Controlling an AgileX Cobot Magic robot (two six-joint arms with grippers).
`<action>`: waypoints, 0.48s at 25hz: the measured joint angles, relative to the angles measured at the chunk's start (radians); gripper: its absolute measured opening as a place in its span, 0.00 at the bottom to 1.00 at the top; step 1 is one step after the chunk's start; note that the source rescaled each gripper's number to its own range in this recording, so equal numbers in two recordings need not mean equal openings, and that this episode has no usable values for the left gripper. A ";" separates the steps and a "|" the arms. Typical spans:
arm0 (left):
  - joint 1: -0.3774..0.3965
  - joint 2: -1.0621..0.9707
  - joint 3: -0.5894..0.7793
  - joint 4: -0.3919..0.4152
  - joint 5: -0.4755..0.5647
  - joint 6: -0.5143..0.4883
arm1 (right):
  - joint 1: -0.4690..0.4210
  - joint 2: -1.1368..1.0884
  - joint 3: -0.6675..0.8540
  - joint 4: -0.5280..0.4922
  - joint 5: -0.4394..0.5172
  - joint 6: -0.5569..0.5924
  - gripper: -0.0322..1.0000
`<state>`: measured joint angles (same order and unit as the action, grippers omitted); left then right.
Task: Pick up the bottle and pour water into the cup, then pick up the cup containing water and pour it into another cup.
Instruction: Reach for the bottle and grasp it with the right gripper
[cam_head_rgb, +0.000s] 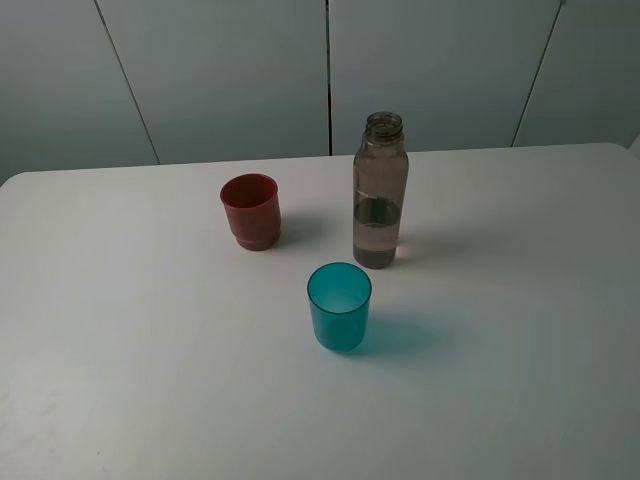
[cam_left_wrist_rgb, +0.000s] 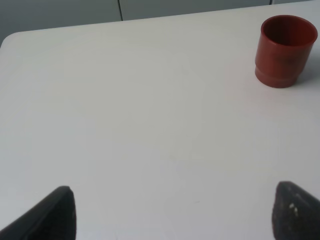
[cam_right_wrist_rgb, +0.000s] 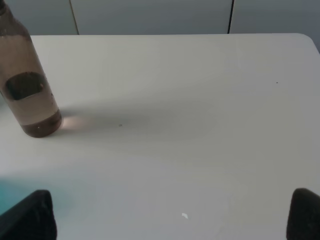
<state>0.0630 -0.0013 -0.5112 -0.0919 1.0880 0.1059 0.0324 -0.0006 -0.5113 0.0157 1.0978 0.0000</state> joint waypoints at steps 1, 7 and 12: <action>0.000 0.000 0.000 0.000 0.000 0.000 | 0.000 0.000 0.000 0.000 0.000 0.000 1.00; 0.000 0.000 0.000 0.000 0.000 0.000 | 0.000 0.000 0.000 0.000 0.000 0.000 1.00; 0.000 0.000 0.000 0.000 0.000 0.000 | 0.000 0.000 0.000 0.000 0.000 0.000 1.00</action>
<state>0.0630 -0.0013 -0.5112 -0.0919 1.0880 0.1059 0.0324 -0.0006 -0.5113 0.0157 1.0978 0.0000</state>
